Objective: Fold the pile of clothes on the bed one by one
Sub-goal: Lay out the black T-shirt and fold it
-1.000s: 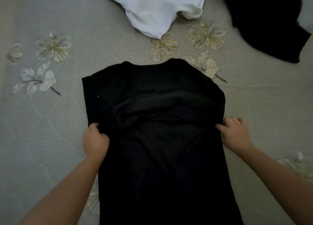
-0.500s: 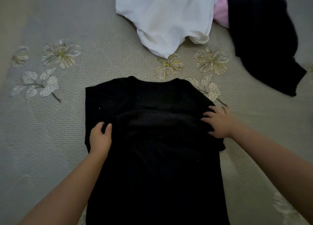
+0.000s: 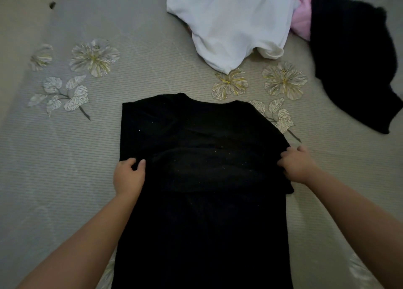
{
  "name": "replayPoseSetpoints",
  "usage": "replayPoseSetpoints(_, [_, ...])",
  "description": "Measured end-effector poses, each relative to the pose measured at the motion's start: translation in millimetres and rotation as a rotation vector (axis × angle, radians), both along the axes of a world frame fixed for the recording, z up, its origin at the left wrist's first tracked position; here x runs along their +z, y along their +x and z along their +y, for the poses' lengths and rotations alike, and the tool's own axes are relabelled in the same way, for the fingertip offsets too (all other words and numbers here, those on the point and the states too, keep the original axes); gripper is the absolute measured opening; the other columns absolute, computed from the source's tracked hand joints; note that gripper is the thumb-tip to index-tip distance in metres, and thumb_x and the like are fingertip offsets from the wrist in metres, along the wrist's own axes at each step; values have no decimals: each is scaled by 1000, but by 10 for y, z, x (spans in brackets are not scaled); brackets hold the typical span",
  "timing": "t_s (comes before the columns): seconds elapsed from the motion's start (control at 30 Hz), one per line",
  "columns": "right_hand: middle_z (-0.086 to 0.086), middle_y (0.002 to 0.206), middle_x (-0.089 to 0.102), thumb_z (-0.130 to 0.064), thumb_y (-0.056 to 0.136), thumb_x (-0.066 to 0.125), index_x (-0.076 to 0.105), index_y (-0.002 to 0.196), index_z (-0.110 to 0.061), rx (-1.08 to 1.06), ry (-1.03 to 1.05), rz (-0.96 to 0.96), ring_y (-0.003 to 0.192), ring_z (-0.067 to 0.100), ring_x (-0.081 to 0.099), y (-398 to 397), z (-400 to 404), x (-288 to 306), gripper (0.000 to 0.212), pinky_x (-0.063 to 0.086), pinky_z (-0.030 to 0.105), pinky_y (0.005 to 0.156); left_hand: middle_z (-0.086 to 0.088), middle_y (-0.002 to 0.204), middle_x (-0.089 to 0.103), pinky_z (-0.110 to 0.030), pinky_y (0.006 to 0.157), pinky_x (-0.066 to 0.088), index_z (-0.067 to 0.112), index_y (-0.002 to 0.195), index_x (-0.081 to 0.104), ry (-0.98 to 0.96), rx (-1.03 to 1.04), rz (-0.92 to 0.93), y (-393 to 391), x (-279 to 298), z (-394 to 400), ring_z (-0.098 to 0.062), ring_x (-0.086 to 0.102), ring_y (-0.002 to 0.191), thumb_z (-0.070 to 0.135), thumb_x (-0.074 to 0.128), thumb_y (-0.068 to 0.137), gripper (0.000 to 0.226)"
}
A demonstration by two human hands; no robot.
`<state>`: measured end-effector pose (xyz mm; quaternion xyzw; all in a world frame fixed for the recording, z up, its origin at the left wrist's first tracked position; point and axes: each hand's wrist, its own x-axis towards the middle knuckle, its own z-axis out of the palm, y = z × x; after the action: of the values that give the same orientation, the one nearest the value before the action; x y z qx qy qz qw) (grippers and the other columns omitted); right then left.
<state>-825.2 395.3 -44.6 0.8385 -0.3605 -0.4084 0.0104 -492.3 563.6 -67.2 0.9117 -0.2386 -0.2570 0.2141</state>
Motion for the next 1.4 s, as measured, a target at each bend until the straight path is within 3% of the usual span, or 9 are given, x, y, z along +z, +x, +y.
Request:
replayPoseSetpoints(0.13, [23, 61, 55, -16, 67, 42, 55, 57, 7, -238, -250, -914, 61, 37, 57, -107, 42, 225, 28, 45, 42, 61, -17, 76, 52, -38, 68, 36, -4, 82, 56, -225, 1, -109, -26, 126, 20, -29, 49, 76, 17, 46, 93, 25])
replayPoseSetpoints(0.2, [20, 54, 52, -13, 65, 38, 51, 52, 4, -288, -434, -1081, 51, 34, 53, -133, 106, 337, 25, 41, 36, 54, -11, 72, 48, -35, 67, 33, 0, 81, 53, -289, 8, -124, -62, 177, 17, -26, 45, 75, 14, 44, 94, 22])
replayPoseSetpoints(0.37, [27, 68, 56, -4, 72, 41, 56, 67, 8, -553, -674, -865, 64, 40, 56, -93, 99, 239, 20, 43, 44, 58, -26, 97, 59, -33, 74, 32, -9, 100, 56, -306, 86, -116, -15, 211, -258, -34, 54, 91, 12, 41, 96, 27])
replayPoseSetpoints(0.6, [15, 153, 10, -29, 96, 37, 14, 145, -10, -684, -143, -395, 139, 30, 13, 29, 200, -252, 58, 26, 47, 106, -25, 127, 52, -36, 97, 32, -2, 127, 49, -33, -23, -143, 250, 134, -487, -38, 46, 119, 15, 40, 97, 36])
replayPoseSetpoints(0.8, [8, 155, -7, -49, 96, 17, -2, 147, -24, -645, -34, -121, 142, 27, -7, -117, 295, -316, 59, 9, 52, 112, -26, 119, 56, -41, 87, 40, 9, 136, 41, 95, -187, -192, 330, 188, -435, -41, 52, 107, 16, 35, 97, 39])
replayPoseSetpoints(0.93, [26, 124, 53, -13, 92, 48, 54, 122, 2, -551, -295, -613, 119, 41, 47, -87, 213, -181, 34, 38, 56, 91, -31, 121, 51, -48, 91, 40, 2, 136, 30, 138, -85, -100, 219, 115, -336, -44, 50, 109, 21, 41, 95, 47])
replayPoseSetpoints(1.0, [30, 105, 61, 1, 82, 51, 63, 108, 5, -493, -351, -719, 98, 45, 57, -95, 89, -148, 30, 46, 54, 78, -30, 124, 50, -45, 92, 39, -4, 130, 36, 121, 15, -51, 149, 68, -251, -42, 49, 112, 24, 46, 94, 47])
replayPoseSetpoints(1.17, [10, 141, 30, -21, 93, 45, 50, 129, -31, -382, -172, -264, 131, 28, 25, -60, -324, -125, 38, 28, 40, 102, -29, 113, 56, -39, 85, 38, -8, 116, 51, 18, 50, -38, 37, -17, -116, -40, 52, 104, 15, 42, 96, 32])
replayPoseSetpoints(1.4, [13, 123, 46, -13, 84, 51, 57, 114, -5, -366, -233, -290, 122, 29, 36, -6, -682, 23, 31, 33, 40, 98, -39, 93, 57, -46, 73, 39, -8, 109, 45, 115, -100, -218, 153, 68, -102, -49, 55, 87, 16, 35, 97, 28])
